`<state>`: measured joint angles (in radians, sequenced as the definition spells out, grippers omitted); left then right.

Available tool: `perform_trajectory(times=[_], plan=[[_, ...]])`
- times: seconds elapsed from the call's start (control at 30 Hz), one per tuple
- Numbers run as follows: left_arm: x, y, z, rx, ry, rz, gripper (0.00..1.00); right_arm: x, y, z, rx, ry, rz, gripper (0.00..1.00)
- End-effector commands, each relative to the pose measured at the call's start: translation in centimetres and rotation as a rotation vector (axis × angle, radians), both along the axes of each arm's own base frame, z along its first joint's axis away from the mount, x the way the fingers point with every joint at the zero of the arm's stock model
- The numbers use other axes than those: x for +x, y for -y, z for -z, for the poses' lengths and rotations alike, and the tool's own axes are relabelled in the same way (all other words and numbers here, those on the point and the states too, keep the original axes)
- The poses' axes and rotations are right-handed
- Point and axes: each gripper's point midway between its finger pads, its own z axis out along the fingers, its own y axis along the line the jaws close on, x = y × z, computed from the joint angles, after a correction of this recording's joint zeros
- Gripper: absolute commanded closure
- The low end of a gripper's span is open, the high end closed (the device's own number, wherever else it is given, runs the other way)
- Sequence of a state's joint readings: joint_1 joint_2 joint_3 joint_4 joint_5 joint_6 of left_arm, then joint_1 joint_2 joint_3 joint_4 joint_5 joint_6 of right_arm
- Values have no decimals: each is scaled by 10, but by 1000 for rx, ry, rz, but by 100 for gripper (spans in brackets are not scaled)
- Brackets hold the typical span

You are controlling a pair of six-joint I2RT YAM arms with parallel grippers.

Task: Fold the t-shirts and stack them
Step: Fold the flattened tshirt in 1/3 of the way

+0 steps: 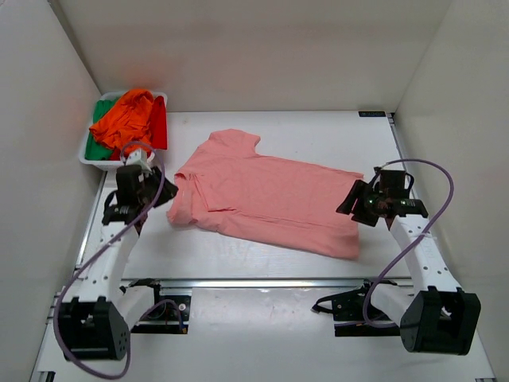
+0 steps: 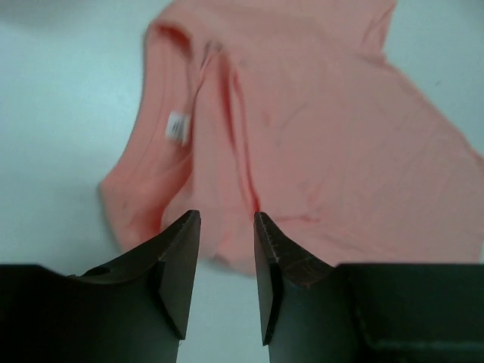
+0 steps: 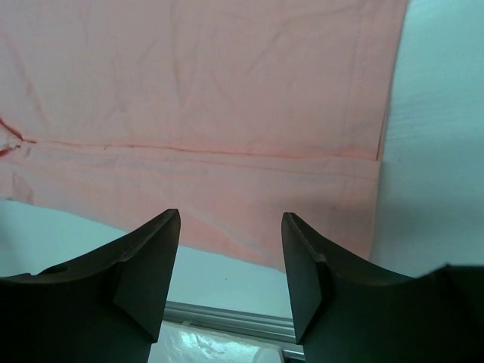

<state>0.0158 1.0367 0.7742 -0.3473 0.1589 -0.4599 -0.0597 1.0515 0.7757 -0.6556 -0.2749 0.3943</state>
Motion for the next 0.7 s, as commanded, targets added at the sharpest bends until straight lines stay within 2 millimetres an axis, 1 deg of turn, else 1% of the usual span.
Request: perform_trajectory(times=[0.0, 0.03, 0.07, 0.13, 0.2, 0.23, 0.3, 0.33, 0.37, 0.4, 0.43, 0.47, 0.5, 0.53, 0.63, 0.67], plan=[[-45, -10, 38, -25, -142, -109, 54, -2, -7, -10, 36, 29, 9, 46], [-51, -9, 42, -35, -141, -126, 54, -2, -8, -11, 34, 38, 3, 47], [-55, -8, 43, -60, -141, -148, 51, -4, -9, -10, 36, 33, -2, 47], [-59, -9, 48, -87, -166, -182, 47, -5, -10, -11, 29, 30, -15, 46], [-64, -11, 56, -90, -198, -203, 48, -7, -11, -13, 31, 29, -18, 47], [-64, -11, 58, -88, -200, -206, 46, -7, -10, -12, 32, 30, -20, 47], [-68, -11, 68, -106, -217, -225, 33, -8, -9, -13, 36, 37, -19, 47], [-68, -13, 71, -115, -216, -237, 32, -9, -7, -10, 34, 35, -22, 47], [-70, -13, 76, -134, -219, -250, 32, -9, -6, -12, 39, 39, -18, 47], [-68, -9, 81, -154, -214, -244, 34, -11, -8, -9, 45, 30, -25, 47], [-64, -9, 78, -168, -188, -251, 35, -10, -6, -9, 42, 34, -22, 47], [-62, -7, 81, -186, -181, -258, 35, -13, -8, -6, 48, 21, -26, 47], [-63, -5, 85, -195, -195, -260, 35, -11, -7, -7, 43, 33, -26, 47], [-60, -6, 83, -194, -179, -267, 35, -12, -10, -6, 49, 29, -38, 47], [-56, -3, 90, -211, -181, -259, 36, -12, -9, -5, 56, 34, -37, 47], [-52, -3, 85, -221, -151, -259, 37, -13, -9, -3, 58, 32, -35, 47]])
